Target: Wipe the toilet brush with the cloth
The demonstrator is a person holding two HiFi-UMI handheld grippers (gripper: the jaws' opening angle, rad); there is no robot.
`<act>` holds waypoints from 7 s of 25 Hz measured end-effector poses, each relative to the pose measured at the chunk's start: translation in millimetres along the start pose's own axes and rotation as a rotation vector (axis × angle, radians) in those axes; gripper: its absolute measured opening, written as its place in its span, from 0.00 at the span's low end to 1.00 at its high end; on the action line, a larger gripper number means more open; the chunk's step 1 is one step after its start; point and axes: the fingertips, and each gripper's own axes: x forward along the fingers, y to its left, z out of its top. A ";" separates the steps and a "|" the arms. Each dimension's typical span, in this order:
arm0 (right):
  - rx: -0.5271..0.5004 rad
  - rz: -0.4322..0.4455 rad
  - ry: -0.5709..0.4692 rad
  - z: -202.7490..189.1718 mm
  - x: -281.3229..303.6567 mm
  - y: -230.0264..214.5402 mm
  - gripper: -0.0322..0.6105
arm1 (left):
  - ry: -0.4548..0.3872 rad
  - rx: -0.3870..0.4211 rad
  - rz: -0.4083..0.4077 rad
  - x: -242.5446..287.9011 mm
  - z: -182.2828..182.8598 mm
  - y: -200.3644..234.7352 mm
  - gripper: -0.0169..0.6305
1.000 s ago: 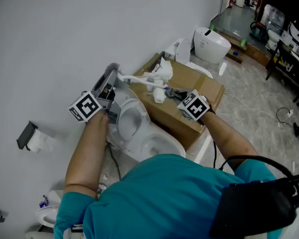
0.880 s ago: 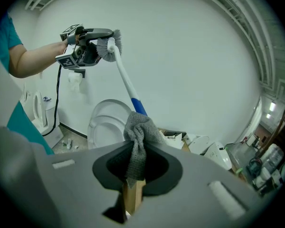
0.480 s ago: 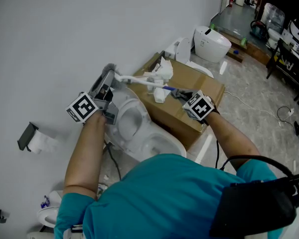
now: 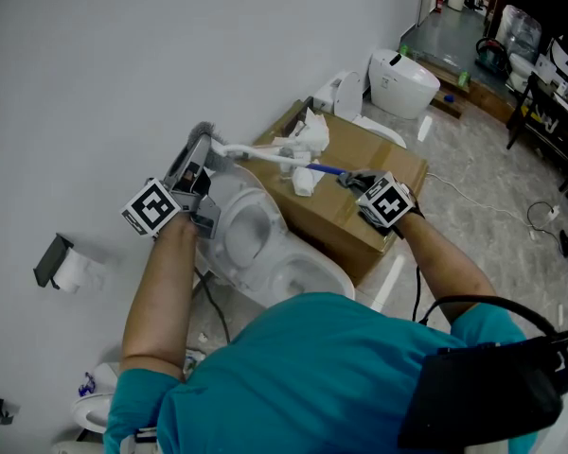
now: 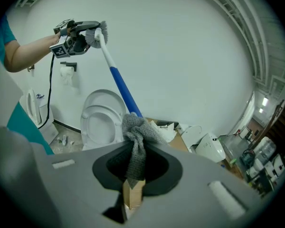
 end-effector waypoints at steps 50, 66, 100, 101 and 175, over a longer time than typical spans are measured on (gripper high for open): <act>0.434 0.932 -0.392 176.0 -62.5 90.3 0.08 | 0.099 0.278 -0.301 33.9 -49.9 -59.0 0.27; 0.457 0.932 -0.336 161.1 -52.4 88.3 0.08 | 0.065 0.256 -0.288 33.5 -36.8 -53.8 0.27; 0.526 0.867 -0.244 121.8 -31.0 74.1 0.08 | -0.020 0.223 -0.233 26.7 -13.1 -38.6 0.27; 0.527 0.866 -0.242 120.5 -31.1 74.1 0.08 | -0.024 0.222 -0.232 25.9 -12.4 -38.5 0.27; 0.637 0.765 -0.467 140.3 -9.4 138.6 0.08 | -0.352 -0.203 -0.091 7.5 16.0 8.3 0.27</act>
